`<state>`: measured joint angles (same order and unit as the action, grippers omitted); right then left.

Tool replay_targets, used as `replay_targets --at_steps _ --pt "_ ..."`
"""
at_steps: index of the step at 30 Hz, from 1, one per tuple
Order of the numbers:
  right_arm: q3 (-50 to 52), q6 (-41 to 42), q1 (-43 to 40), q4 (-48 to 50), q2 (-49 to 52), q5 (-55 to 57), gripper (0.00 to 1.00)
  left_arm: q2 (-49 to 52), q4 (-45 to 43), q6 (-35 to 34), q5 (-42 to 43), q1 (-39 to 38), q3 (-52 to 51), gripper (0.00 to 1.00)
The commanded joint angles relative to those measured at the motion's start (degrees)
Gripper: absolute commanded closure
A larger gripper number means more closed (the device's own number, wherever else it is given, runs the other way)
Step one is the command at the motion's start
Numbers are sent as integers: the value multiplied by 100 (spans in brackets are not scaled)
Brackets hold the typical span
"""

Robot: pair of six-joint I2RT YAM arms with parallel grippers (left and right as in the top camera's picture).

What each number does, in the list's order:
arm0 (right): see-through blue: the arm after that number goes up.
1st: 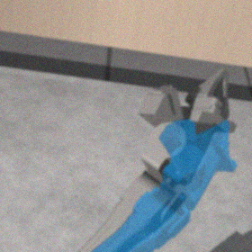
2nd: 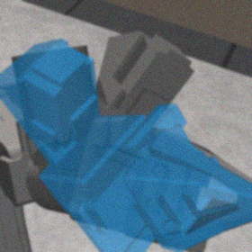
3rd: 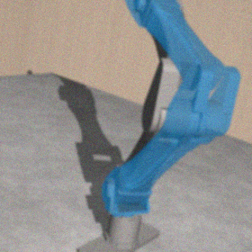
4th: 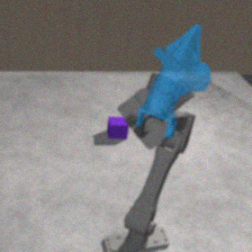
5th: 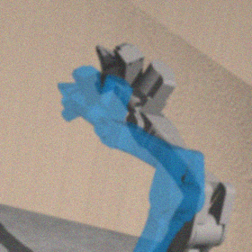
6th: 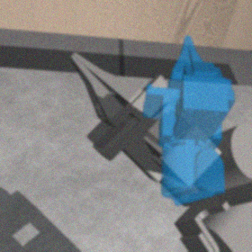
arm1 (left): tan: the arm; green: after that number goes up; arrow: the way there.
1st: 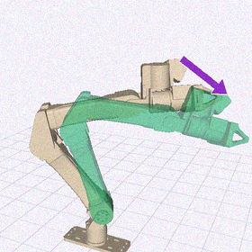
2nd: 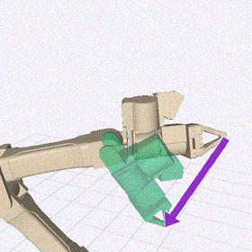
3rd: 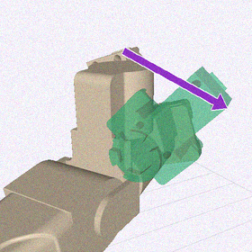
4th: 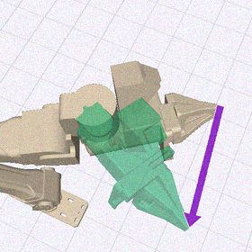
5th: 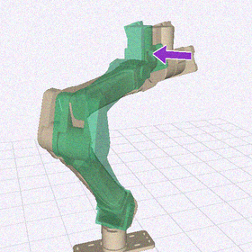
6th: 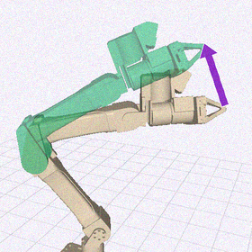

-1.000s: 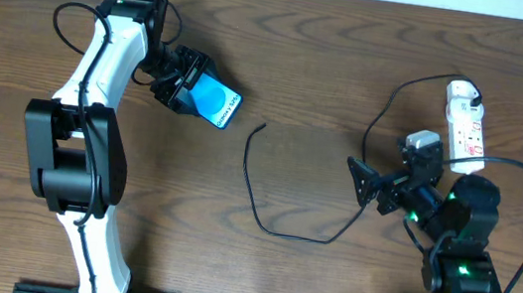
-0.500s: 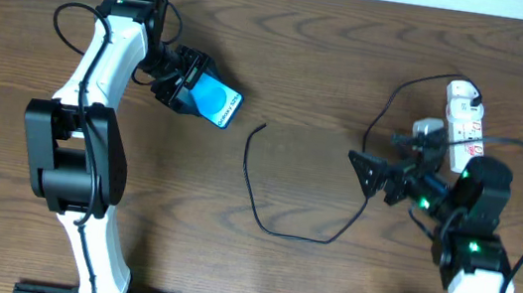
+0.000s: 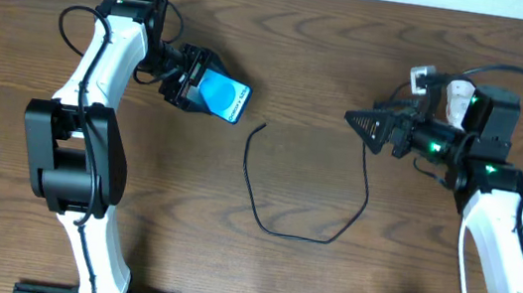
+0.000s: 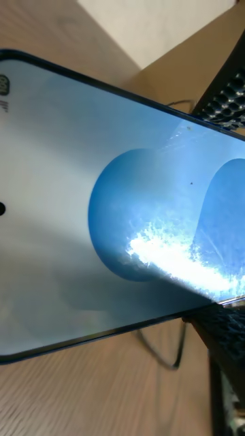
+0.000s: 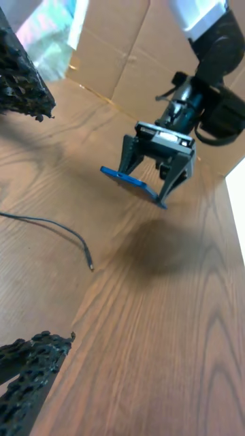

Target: Plug charger to phone and switch on socket

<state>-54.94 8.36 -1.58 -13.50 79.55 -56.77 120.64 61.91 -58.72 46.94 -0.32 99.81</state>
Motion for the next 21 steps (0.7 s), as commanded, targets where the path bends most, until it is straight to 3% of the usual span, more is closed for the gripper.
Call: replay_targets --at_steps 1,11,21 --pt "-111 17 -26 -9 103 -227 1 -181 13 -190 708 26 146 32" --pt "-105 22 -20 -280 138 376 1 -181 15 -219 1593 26 146 32" --pt "-105 721 -20 -459 138 1429 3 -181 17 -575 1733 26 146 35"
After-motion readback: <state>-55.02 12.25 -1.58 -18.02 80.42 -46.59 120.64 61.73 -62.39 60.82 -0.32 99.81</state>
